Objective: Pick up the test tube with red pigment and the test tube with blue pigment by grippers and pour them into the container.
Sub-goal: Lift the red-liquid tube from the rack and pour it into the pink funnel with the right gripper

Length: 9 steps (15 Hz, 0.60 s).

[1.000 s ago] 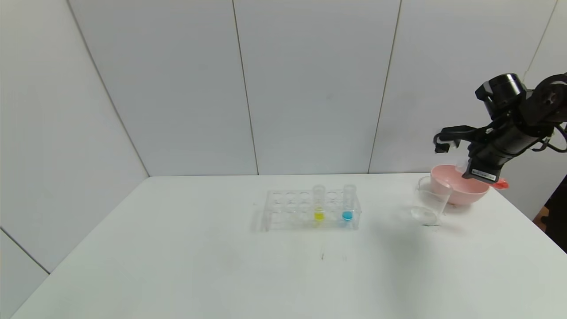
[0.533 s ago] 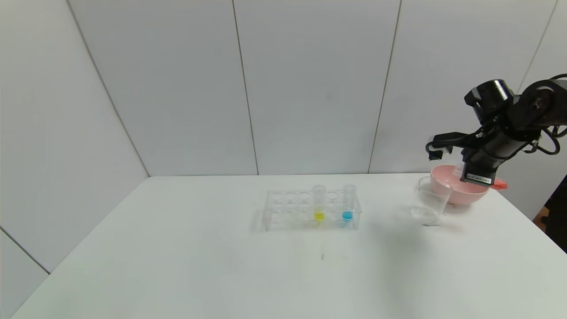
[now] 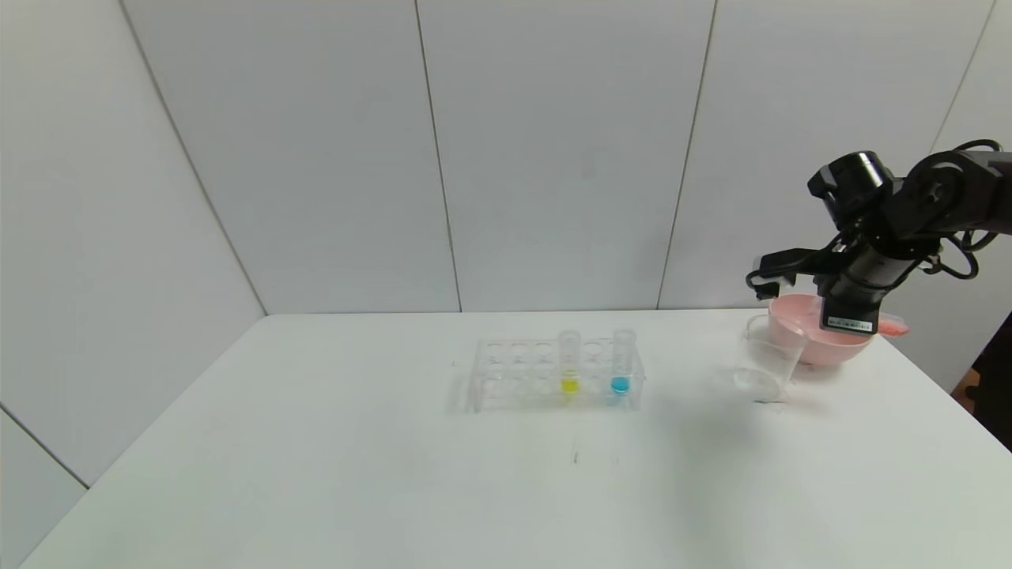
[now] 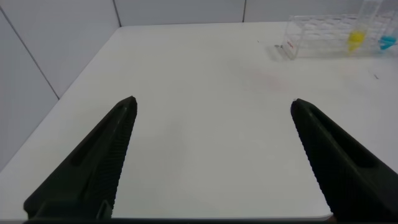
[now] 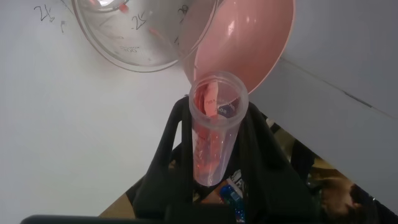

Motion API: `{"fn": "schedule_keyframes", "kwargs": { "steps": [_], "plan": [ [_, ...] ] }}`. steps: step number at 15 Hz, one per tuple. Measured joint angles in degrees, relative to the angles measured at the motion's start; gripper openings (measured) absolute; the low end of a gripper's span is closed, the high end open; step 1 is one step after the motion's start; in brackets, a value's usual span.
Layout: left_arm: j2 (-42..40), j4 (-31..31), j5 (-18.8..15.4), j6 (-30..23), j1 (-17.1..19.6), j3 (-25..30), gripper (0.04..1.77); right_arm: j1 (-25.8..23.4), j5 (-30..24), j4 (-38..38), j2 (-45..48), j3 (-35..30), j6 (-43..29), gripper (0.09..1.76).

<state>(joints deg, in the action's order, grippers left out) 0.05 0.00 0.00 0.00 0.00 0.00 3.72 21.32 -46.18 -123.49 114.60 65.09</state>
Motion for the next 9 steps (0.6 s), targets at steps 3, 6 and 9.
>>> {"fn": "schedule_keyframes", "kwargs": {
  "steps": [3,6,9],
  "plan": [
    [0.0,0.0,0.0,0.0,0.0,0.0,1.76,0.9,1.5,0.0,-0.3,0.0,0.5,0.5],
    [0.0,0.0,0.0,0.0,0.0,0.0,1.76,1.7,3.7,0.4,-0.5,0.0,1.6,0.5],
    [0.0,0.0,0.0,0.0,0.0,0.0,1.76,2.3,4.8,0.5,-0.6,0.0,2.1,0.5]
  ]
}}
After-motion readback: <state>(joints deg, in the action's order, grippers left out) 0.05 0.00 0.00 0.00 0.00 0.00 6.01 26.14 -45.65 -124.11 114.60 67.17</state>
